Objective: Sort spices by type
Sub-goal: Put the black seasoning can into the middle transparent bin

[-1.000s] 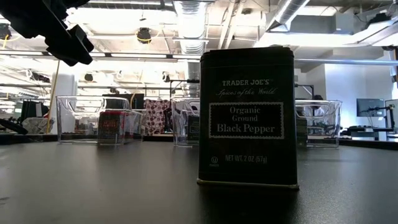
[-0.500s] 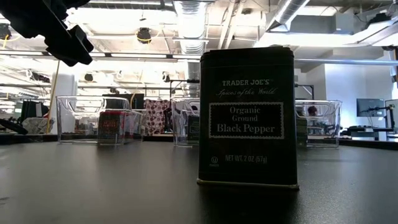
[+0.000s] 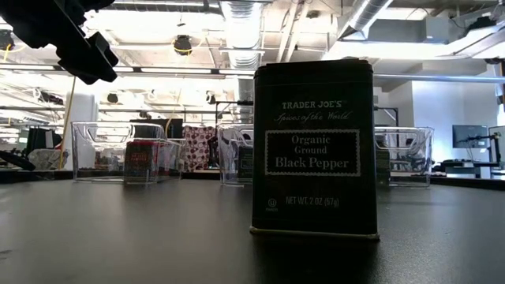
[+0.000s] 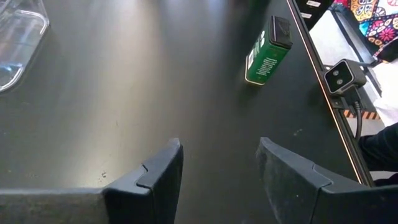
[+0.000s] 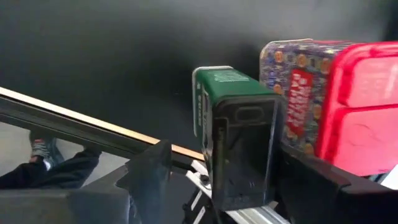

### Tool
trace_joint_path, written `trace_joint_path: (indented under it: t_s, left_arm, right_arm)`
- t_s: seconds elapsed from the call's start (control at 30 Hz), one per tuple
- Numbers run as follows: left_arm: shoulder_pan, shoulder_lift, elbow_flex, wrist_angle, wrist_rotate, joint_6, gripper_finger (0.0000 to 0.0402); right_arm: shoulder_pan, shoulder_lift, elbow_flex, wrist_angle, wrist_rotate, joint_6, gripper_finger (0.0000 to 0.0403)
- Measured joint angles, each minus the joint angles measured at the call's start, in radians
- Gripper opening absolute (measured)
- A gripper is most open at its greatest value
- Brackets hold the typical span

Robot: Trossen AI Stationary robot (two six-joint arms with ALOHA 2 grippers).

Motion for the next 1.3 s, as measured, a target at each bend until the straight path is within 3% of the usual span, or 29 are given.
trace_joint_path:
  t_s: [0.2, 0.3, 0.47, 0.6, 0.8, 0.93, 1.07, 1.17, 1.3]
  left_arm:
    - [0.000, 0.000, 0.000, 0.000, 0.000, -0.002, 0.0194]
    - [0.000, 0.000, 0.000, 0.000, 0.000, -0.002, 0.0194]
    - [0.000, 0.000, 0.000, 0.000, 0.000, -0.002, 0.0194]
    - [0.000, 0.000, 0.000, 0.000, 0.000, 0.013, 0.0194]
    - [0.000, 0.000, 0.000, 0.000, 0.000, -0.023, 0.0194]
    - [0.000, 0.000, 0.000, 0.000, 0.000, -0.015, 0.0194]
    - [0.000, 0.000, 0.000, 0.001, -0.001, 0.028, 0.0194]
    - [0.000, 0.000, 0.000, 0.001, -0.010, 0.021, 0.0194]
    - [0.000, 0.000, 0.000, 0.001, -0.046, 0.012, 0.0194]
  right_arm:
    - [-0.001, 0.007, 0.000, 0.013, 0.000, 0.007, 0.0273]
    - [-0.001, 0.007, 0.000, 0.009, 0.000, 0.007, 0.0239]
    - [-0.010, 0.007, 0.000, 0.001, 0.000, 0.007, 0.0148]
    - [-0.026, 0.006, 0.000, -0.027, 0.029, -0.010, 0.0146]
    - [-0.072, -0.058, 0.000, -0.097, 0.316, -0.087, 0.0146]
    - [-0.123, -0.140, 0.000, -0.206, 0.601, -0.165, 0.0146]
    - [-0.227, -0.247, 0.000, -0.261, 0.821, -0.368, 0.0146]
    - [-0.353, -0.337, 0.000, -0.204, 0.845, -0.669, 0.0146]
    - [-0.568, -0.436, 0.000, 0.000, 0.822, -1.204, 0.0146]
